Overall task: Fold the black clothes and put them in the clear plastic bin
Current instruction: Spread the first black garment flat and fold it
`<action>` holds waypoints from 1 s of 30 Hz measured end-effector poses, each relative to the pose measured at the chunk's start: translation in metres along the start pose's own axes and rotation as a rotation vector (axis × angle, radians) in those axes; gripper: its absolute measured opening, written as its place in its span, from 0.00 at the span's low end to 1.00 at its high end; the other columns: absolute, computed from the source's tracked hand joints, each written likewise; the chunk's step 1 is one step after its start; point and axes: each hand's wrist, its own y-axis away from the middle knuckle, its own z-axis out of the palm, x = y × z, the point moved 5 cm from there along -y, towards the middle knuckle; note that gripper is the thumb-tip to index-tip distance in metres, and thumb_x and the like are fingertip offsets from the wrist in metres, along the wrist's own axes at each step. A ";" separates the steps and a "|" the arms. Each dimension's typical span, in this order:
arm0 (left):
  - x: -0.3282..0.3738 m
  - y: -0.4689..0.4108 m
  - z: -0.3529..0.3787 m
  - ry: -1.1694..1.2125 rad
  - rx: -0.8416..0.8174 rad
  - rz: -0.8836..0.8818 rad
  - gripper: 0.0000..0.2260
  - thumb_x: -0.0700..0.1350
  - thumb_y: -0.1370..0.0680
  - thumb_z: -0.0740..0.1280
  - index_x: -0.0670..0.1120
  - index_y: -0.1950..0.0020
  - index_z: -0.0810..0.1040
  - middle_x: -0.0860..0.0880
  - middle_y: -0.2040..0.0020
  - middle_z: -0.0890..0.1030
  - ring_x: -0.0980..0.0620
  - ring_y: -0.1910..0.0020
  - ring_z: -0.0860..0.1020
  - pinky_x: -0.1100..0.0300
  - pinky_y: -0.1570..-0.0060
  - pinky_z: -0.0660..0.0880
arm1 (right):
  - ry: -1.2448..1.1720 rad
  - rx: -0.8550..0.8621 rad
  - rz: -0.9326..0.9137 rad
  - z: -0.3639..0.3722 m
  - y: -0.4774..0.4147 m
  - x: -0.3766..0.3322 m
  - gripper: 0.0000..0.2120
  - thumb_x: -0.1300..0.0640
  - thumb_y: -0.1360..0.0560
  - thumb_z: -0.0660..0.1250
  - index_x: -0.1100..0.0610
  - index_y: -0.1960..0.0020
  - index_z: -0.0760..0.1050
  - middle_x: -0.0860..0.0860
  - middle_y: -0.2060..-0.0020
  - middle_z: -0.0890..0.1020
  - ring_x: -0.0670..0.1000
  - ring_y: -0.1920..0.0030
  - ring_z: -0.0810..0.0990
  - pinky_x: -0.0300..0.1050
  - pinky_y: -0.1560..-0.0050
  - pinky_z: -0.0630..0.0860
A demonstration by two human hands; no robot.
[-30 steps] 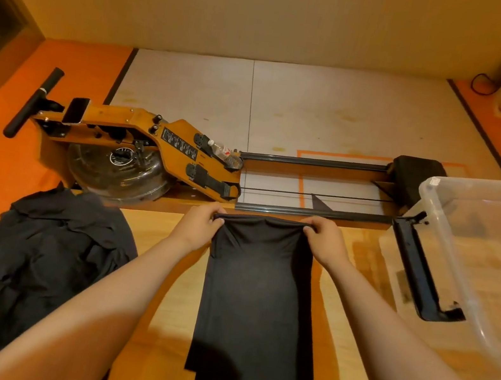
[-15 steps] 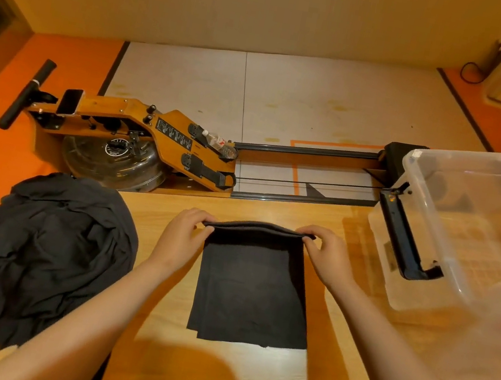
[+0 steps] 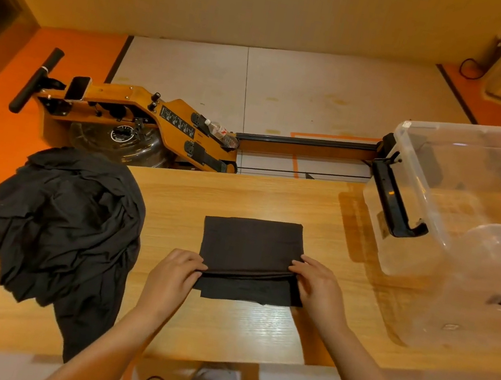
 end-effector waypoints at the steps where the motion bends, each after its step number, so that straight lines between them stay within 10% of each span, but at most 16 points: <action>1: 0.000 0.002 0.003 -0.013 -0.005 0.003 0.07 0.39 0.24 0.70 0.48 0.48 0.84 0.53 0.48 0.81 0.52 0.44 0.76 0.60 0.50 0.73 | 0.016 -0.011 0.010 0.002 0.003 0.001 0.14 0.67 0.28 0.70 0.55 0.45 0.83 0.55 0.41 0.82 0.57 0.38 0.77 0.51 0.37 0.71; 26: 0.003 -0.014 0.001 -0.198 0.069 0.121 0.08 0.40 0.29 0.75 0.49 0.53 0.81 0.53 0.56 0.78 0.51 0.58 0.78 0.59 0.65 0.72 | -0.086 0.024 0.098 -0.014 -0.012 -0.011 0.11 0.62 0.22 0.65 0.54 0.42 0.80 0.51 0.47 0.80 0.49 0.47 0.78 0.40 0.50 0.73; 30: 0.013 -0.009 -0.015 -0.216 0.189 0.147 0.05 0.44 0.23 0.64 0.48 0.52 0.79 0.53 0.55 0.77 0.52 0.56 0.76 0.61 0.61 0.69 | -0.094 0.130 0.004 -0.021 -0.006 -0.015 0.11 0.66 0.24 0.67 0.56 0.45 0.81 0.51 0.49 0.81 0.48 0.46 0.77 0.43 0.45 0.75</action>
